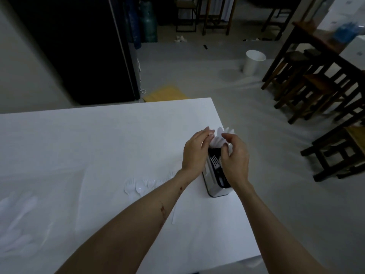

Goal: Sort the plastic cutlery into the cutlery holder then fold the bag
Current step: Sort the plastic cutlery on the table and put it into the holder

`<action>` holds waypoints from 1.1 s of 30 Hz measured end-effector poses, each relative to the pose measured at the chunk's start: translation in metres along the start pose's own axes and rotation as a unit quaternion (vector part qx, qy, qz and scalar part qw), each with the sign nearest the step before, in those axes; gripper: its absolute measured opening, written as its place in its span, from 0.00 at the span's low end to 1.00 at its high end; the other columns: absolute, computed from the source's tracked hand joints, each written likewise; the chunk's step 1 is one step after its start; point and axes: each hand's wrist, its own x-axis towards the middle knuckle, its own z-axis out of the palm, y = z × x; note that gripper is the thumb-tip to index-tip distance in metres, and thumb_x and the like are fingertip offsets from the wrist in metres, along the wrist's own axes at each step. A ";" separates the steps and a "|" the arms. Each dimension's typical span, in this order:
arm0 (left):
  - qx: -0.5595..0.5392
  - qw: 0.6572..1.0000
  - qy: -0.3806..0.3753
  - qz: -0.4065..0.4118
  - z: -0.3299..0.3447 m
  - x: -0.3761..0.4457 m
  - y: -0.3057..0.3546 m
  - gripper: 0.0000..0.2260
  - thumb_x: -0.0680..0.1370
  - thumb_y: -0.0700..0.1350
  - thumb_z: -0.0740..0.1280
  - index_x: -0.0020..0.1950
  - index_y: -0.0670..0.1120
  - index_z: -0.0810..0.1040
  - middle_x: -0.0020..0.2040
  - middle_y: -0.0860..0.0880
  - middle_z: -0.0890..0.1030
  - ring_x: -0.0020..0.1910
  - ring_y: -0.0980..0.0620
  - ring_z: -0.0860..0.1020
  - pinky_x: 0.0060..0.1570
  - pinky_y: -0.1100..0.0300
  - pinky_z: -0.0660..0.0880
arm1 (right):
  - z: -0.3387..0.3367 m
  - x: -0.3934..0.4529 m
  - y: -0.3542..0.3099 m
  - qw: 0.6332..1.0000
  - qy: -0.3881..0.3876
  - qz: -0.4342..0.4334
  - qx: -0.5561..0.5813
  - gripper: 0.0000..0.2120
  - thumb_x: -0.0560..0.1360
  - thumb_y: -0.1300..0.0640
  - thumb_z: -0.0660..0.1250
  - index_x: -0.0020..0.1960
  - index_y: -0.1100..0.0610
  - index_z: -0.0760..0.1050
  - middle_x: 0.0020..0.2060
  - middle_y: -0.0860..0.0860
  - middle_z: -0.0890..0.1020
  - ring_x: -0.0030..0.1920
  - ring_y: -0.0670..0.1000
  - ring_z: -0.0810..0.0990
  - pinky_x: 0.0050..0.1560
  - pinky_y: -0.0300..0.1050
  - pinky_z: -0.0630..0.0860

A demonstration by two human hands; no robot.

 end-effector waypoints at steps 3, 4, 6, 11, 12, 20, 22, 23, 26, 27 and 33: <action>0.018 1.000 -0.005 0.003 0.002 0.003 0.006 0.15 0.82 0.46 0.60 0.67 0.45 0.76 0.66 0.48 0.77 0.67 0.51 0.73 0.67 0.57 0.70 | -0.002 -0.002 -0.003 1.000 0.000 0.005 -0.003 0.15 0.79 0.63 0.61 0.64 0.57 0.75 0.59 0.53 0.80 0.60 0.52 0.76 0.58 0.38 0.68; 0.051 0.999 -0.012 0.004 0.004 0.004 0.005 0.16 0.82 0.46 0.59 0.69 0.45 0.74 0.69 0.48 0.74 0.71 0.50 0.69 0.69 0.56 0.67 | -0.003 -0.003 -0.003 1.000 0.000 0.006 -0.010 0.15 0.79 0.63 0.61 0.65 0.57 0.75 0.59 0.53 0.80 0.60 0.52 0.76 0.58 0.38 0.67; 0.129 0.991 -0.037 0.000 0.008 0.004 -0.002 0.18 0.83 0.46 0.57 0.73 0.46 0.69 0.74 0.49 0.66 0.77 0.49 0.57 0.72 0.55 0.62 | -0.001 -0.004 0.000 0.999 -0.011 -0.002 -0.030 0.17 0.79 0.64 0.60 0.68 0.57 0.73 0.62 0.55 0.79 0.62 0.54 0.75 0.58 0.38 0.67; 0.212 0.971 -0.109 0.009 0.011 0.003 -0.019 0.23 0.84 0.41 0.53 0.78 0.49 0.53 0.79 0.49 0.53 0.78 0.44 0.45 0.74 0.47 0.59 | 0.001 -0.007 0.011 0.994 -0.061 -0.056 -0.075 0.27 0.75 0.73 0.60 0.72 0.60 0.69 0.68 0.56 0.75 0.67 0.56 0.73 0.67 0.48 0.70; 0.227 0.964 -0.136 0.021 0.011 0.003 -0.020 0.26 0.83 0.39 0.54 0.79 0.49 0.48 0.79 0.48 0.48 0.78 0.44 0.43 0.75 0.47 0.56 | 0.001 -0.006 0.012 0.993 -0.065 -0.062 -0.080 0.27 0.74 0.73 0.60 0.72 0.60 0.69 0.69 0.56 0.74 0.69 0.57 0.72 0.69 0.51 0.70; 0.220 0.969 -0.096 0.054 -0.026 -0.012 -0.026 0.33 0.81 0.32 0.55 0.78 0.49 0.39 0.79 0.52 0.38 0.76 0.54 0.36 0.75 0.55 0.51 | 0.008 -0.013 -0.002 0.993 -0.014 -0.107 -0.057 0.25 0.75 0.73 0.60 0.71 0.61 0.71 0.71 0.56 0.72 0.72 0.54 0.67 0.73 0.49 0.63; 0.204 0.977 -0.044 0.047 -0.050 -0.031 -0.037 0.28 0.82 0.36 0.55 0.78 0.48 0.46 0.79 0.54 0.44 0.76 0.59 0.39 0.73 0.64 0.51 | 0.018 -0.029 -0.012 0.992 -0.011 -0.122 -0.010 0.25 0.74 0.74 0.61 0.69 0.61 0.72 0.68 0.56 0.74 0.69 0.53 0.70 0.71 0.47 0.64; 0.198 0.979 -0.027 0.037 -0.063 -0.044 -0.045 0.26 0.83 0.37 0.55 0.78 0.48 0.50 0.79 0.55 0.47 0.76 0.59 0.41 0.72 0.66 0.50 | 0.027 -0.041 -0.015 0.990 -0.023 -0.137 0.007 0.25 0.73 0.75 0.61 0.68 0.62 0.73 0.66 0.57 0.76 0.67 0.54 0.72 0.71 0.46 0.66; 0.194 0.981 -0.014 -0.013 -0.096 -0.093 -0.084 0.23 0.82 0.37 0.55 0.77 0.46 0.57 0.77 0.56 0.49 0.75 0.59 0.43 0.71 0.70 0.49 | 0.059 -0.088 -0.015 0.988 -0.092 -0.121 0.024 0.22 0.72 0.74 0.63 0.63 0.59 0.75 0.61 0.53 0.79 0.63 0.54 0.75 0.66 0.40 0.68; 0.203 0.979 -0.019 -0.034 -0.104 -0.110 -0.099 0.22 0.82 0.36 0.55 0.76 0.45 0.59 0.76 0.56 0.49 0.75 0.58 0.43 0.72 0.67 0.49 | 0.069 -0.104 -0.012 0.988 -0.113 -0.099 0.019 0.20 0.73 0.71 0.64 0.62 0.58 0.76 0.59 0.52 0.80 0.61 0.53 0.76 0.64 0.37 0.67; 0.285 0.950 -0.102 -0.081 -0.131 -0.188 -0.164 0.21 0.81 0.42 0.52 0.74 0.40 0.64 0.76 0.46 0.53 0.76 0.45 0.47 0.74 0.50 0.51 | 0.109 -0.169 0.008 0.972 -0.195 0.115 -0.058 0.08 0.78 0.57 0.66 0.56 0.57 0.75 0.50 0.53 0.79 0.52 0.54 0.76 0.49 0.45 0.73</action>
